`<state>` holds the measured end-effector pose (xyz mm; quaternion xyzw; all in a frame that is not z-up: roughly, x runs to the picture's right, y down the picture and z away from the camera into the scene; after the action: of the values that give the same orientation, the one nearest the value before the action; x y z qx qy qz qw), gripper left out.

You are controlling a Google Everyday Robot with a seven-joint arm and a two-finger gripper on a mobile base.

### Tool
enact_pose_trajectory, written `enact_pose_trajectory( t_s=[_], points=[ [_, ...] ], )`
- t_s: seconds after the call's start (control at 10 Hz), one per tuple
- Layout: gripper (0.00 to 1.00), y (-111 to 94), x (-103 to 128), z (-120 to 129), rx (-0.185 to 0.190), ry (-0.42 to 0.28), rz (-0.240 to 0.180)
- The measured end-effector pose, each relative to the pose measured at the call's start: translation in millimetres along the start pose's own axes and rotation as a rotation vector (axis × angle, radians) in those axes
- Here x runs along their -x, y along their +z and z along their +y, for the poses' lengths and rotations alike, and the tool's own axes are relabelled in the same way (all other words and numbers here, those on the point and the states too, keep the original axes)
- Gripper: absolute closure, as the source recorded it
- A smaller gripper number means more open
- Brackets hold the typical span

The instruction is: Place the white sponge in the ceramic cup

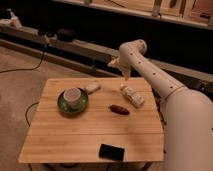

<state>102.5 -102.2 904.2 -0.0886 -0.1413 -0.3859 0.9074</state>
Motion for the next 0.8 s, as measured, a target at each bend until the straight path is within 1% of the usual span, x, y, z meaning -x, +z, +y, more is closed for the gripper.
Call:
enact_pose_trajectory(
  t_s=[0.1,0.2,0.3,0.4,0.5,0.6,0.7,0.8],
  points=[
    [0.2,0.1,1.2,0.2,-0.004,0.003,-0.007],
    [0.2,-0.6,7.0,0.0,-0.014,0.0,-0.03],
    [0.2,-2.3,25.0,-7.4,-0.04,-0.009,-0.084],
    [0.2,-5.3,49.1,-16.9,-0.071,-0.018,-0.154],
    [0.2,-8.4,74.0,-25.9,-0.095,-0.027,-0.219],
    [0.2,-10.3,93.6,-29.7,-0.103,-0.035,-0.267],
    [0.2,-8.0,105.1,-29.8,-0.099,-0.042,-0.288],
    [0.2,-2.1,109.7,-28.0,-0.086,-0.033,-0.291]
  ],
)
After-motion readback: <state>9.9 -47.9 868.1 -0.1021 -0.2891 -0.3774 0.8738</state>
